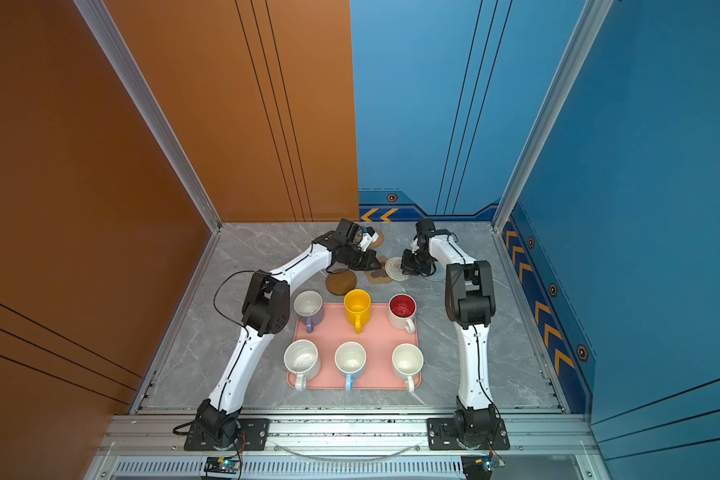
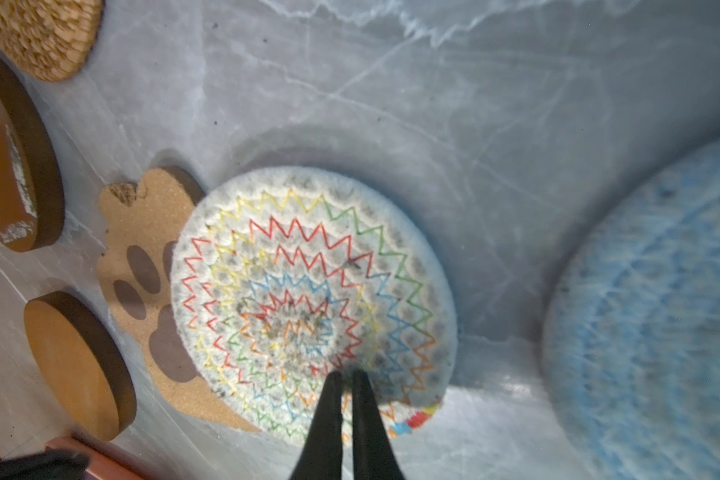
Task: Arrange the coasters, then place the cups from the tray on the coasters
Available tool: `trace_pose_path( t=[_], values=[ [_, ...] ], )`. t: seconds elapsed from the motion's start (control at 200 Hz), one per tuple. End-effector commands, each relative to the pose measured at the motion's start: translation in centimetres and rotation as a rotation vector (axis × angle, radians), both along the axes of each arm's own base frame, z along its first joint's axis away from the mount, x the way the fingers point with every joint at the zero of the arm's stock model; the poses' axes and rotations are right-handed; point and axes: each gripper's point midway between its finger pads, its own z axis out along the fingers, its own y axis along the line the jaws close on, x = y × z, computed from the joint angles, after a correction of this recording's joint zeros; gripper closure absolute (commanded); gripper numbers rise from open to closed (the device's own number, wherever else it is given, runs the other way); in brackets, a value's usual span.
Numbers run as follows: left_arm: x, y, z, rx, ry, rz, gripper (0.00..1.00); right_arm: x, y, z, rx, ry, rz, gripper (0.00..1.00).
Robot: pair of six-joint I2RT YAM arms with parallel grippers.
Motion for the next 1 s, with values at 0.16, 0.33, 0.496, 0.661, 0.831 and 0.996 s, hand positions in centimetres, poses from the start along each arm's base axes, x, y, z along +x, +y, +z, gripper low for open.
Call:
trace_pose_path(
  t=[0.16,0.33,0.496,0.661,0.831,0.996],
  values=[
    [0.5,0.2,-2.2,0.041,0.046,0.060,1.00,-2.5,0.3,-3.1,-0.012,0.118,0.014,0.93],
    [1.1,1.5,-4.2,0.117,0.054,0.137,1.00,-2.6,0.3,-3.4,-0.011,0.126,0.011,0.93],
    [1.2,3.0,-5.9,0.207,0.061,0.178,1.00,-2.6,-0.1,-3.3,-0.008,0.128,0.001,0.94],
    [0.9,4.3,-7.3,0.274,0.075,0.199,1.00,-2.5,-0.3,-3.1,-0.001,0.124,-0.005,0.94],
    [0.7,4.6,-8.2,0.290,0.094,0.206,1.00,-2.6,-0.6,-2.9,0.004,0.126,-0.011,0.94],
    [0.3,5.3,-8.9,0.319,0.117,0.219,1.00,-2.5,-1.5,-2.5,0.006,0.120,-0.027,0.94]
  ],
)
